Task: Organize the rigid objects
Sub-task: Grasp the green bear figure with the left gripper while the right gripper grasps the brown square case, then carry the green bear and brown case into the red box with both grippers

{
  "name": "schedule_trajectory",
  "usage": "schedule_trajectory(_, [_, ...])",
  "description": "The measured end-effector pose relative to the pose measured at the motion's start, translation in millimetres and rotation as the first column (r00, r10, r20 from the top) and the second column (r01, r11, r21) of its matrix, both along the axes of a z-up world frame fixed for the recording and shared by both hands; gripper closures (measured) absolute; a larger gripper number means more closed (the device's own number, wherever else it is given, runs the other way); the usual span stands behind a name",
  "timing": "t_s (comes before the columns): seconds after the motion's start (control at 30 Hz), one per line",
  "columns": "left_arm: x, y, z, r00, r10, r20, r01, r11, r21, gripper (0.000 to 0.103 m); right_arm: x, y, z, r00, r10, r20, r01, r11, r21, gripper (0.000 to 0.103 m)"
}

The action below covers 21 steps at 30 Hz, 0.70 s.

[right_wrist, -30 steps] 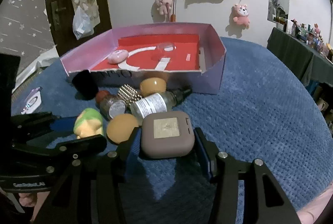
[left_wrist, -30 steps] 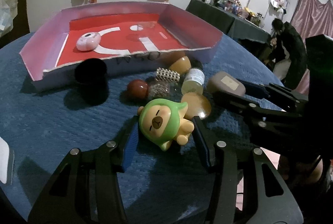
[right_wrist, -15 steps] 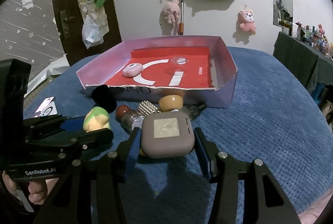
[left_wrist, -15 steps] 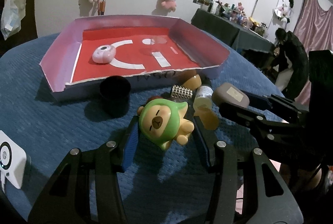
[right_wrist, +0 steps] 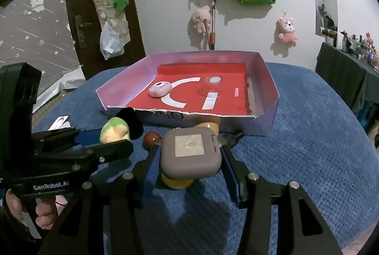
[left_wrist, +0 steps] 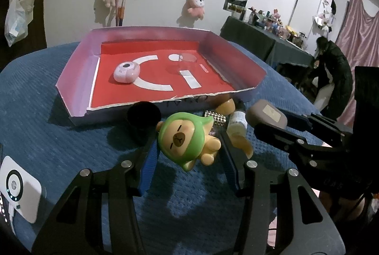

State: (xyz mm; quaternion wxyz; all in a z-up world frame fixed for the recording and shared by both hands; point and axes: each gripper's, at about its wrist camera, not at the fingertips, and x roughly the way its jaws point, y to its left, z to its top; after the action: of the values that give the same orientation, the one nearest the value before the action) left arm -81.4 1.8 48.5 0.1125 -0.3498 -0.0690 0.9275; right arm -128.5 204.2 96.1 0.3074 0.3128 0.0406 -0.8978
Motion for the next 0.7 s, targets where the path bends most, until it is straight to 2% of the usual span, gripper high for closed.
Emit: schedule_trajectory(0.7, [-10.1,-9.2,20.8,0.999,0.006,-0.048,-0.007,1.000,-0.009,0.055,-9.2,-5.4,14.9,1.000,0.008,-0.024,-0.009,1.000,-0.021,0.050])
